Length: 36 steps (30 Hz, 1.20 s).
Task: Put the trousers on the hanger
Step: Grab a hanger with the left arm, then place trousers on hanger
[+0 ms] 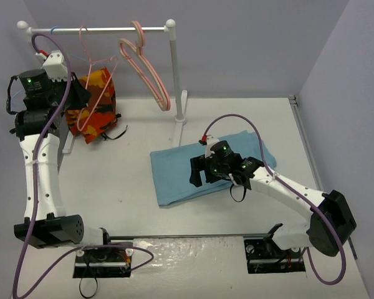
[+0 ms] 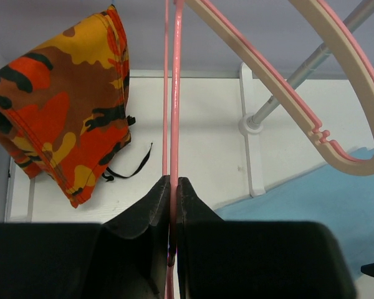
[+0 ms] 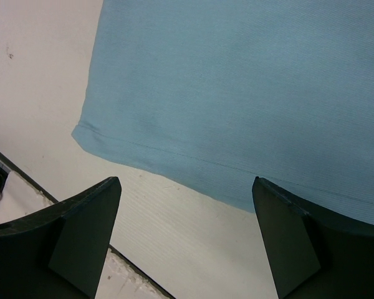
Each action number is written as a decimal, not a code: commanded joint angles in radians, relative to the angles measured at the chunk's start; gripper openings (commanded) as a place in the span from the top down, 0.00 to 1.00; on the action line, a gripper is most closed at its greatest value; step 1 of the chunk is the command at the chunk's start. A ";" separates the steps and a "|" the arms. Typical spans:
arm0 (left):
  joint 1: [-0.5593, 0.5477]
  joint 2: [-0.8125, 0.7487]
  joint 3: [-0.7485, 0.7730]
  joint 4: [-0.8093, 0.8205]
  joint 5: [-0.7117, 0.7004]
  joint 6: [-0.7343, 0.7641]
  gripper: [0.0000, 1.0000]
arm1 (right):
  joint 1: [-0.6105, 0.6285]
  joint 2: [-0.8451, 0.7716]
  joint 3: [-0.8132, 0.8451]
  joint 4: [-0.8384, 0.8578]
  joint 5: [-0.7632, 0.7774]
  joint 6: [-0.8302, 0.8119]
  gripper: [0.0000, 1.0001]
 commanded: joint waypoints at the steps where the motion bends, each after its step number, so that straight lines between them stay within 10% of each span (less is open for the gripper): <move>1: -0.002 -0.144 -0.076 0.016 -0.038 -0.048 1.00 | 0.004 0.025 0.077 0.050 0.001 -0.025 0.16; 14: -0.155 -0.532 -0.599 -0.039 -0.285 -0.164 1.00 | 0.083 0.328 0.257 0.120 0.135 -0.064 0.35; 36: -0.483 -0.773 -1.252 0.517 -0.391 -0.445 1.00 | -0.035 0.399 -0.071 0.169 0.444 0.212 0.48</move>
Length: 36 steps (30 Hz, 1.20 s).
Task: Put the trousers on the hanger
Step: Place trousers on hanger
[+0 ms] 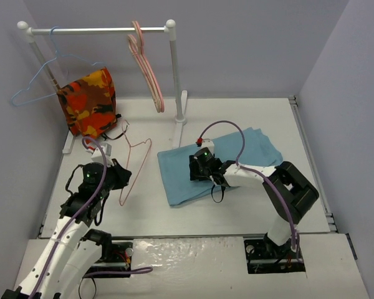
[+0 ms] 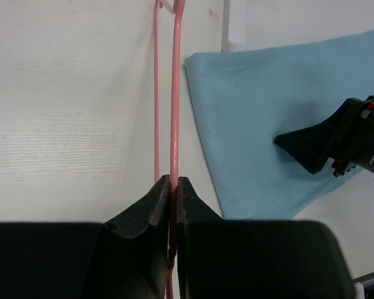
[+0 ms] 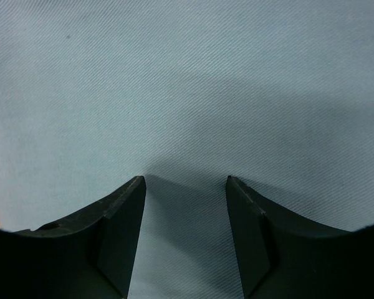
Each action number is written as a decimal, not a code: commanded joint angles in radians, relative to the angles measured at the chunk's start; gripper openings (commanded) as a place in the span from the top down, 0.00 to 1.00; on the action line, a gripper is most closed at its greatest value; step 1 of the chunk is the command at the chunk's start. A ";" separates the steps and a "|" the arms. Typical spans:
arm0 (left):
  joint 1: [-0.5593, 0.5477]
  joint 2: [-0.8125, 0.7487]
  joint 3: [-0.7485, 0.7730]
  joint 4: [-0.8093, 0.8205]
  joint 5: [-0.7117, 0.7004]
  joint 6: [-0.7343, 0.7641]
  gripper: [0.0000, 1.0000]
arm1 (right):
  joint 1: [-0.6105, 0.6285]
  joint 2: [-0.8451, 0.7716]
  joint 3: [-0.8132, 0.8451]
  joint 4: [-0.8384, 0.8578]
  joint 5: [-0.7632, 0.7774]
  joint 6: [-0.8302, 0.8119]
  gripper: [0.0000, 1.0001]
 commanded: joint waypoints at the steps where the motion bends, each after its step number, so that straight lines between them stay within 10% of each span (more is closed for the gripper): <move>1: -0.086 -0.011 -0.033 0.210 -0.093 -0.050 1.00 | -0.067 0.008 -0.039 -0.183 0.125 0.036 0.48; 13: -0.260 -0.033 -0.177 0.308 -0.264 -0.103 1.00 | 0.053 -0.096 0.188 -0.199 -0.015 -0.151 0.47; 36: -0.333 0.050 -0.211 0.407 -0.309 -0.128 1.00 | 0.199 0.283 0.338 -0.206 -0.009 -0.115 0.66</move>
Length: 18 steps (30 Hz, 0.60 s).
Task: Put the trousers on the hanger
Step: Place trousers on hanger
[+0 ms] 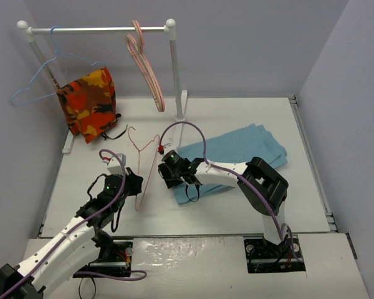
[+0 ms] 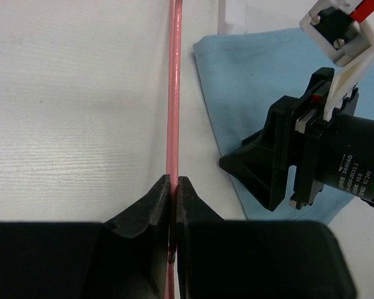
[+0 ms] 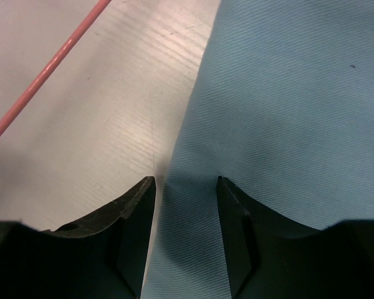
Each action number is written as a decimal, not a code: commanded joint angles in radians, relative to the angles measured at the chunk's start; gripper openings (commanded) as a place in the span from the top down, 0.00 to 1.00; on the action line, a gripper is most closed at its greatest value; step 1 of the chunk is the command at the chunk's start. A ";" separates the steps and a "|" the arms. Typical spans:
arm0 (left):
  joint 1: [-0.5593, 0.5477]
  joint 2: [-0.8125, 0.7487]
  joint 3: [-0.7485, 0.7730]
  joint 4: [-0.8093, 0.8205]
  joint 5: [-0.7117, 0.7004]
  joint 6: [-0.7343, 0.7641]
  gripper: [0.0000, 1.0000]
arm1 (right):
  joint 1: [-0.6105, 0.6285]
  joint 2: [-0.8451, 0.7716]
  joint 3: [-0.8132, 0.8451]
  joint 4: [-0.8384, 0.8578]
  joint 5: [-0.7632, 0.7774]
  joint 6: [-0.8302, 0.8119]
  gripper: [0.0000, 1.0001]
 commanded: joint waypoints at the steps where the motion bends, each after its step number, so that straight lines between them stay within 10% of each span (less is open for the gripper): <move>1: -0.018 0.033 0.017 0.115 -0.001 -0.011 1.00 | -0.002 0.049 -0.017 -0.033 0.044 0.046 0.71; 7: -0.028 0.064 0.020 0.149 0.008 -0.004 1.00 | -0.005 0.036 0.011 -0.050 0.038 0.055 1.00; 18: -0.047 0.104 0.017 0.197 0.018 0.000 1.00 | -0.016 -0.116 0.064 -0.035 -0.096 0.134 1.00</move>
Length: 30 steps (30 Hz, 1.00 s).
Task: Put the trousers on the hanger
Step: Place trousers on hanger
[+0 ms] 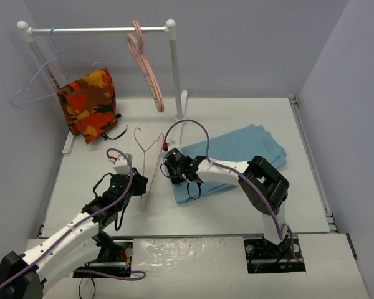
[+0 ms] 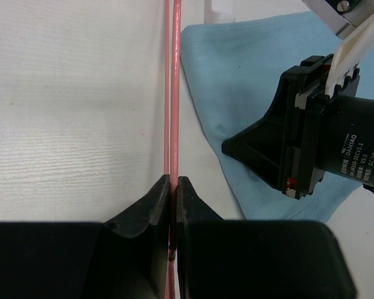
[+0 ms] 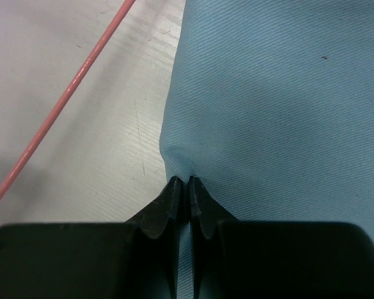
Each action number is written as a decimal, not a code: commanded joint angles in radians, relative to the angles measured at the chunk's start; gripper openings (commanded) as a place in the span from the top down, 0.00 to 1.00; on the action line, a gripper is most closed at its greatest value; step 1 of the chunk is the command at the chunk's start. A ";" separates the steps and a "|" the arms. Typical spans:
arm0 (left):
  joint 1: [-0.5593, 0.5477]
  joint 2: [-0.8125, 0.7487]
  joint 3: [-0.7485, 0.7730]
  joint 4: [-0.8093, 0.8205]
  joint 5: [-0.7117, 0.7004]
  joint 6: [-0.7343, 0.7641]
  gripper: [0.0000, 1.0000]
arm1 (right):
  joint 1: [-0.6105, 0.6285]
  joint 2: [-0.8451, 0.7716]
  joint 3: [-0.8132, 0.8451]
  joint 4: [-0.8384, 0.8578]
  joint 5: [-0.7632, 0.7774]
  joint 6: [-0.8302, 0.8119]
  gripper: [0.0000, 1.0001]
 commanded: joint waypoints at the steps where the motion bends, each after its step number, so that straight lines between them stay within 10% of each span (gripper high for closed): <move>1: -0.013 0.017 0.031 0.101 0.006 -0.001 1.00 | 0.001 -0.131 0.063 0.000 -0.098 0.073 1.00; 17: -0.033 0.029 0.028 0.162 0.045 -0.005 1.00 | -0.020 -0.060 0.166 0.140 -0.234 0.147 1.00; 30: -0.036 0.000 -0.035 0.195 0.071 -0.110 1.00 | -0.048 -0.030 0.025 0.620 -0.267 0.316 1.00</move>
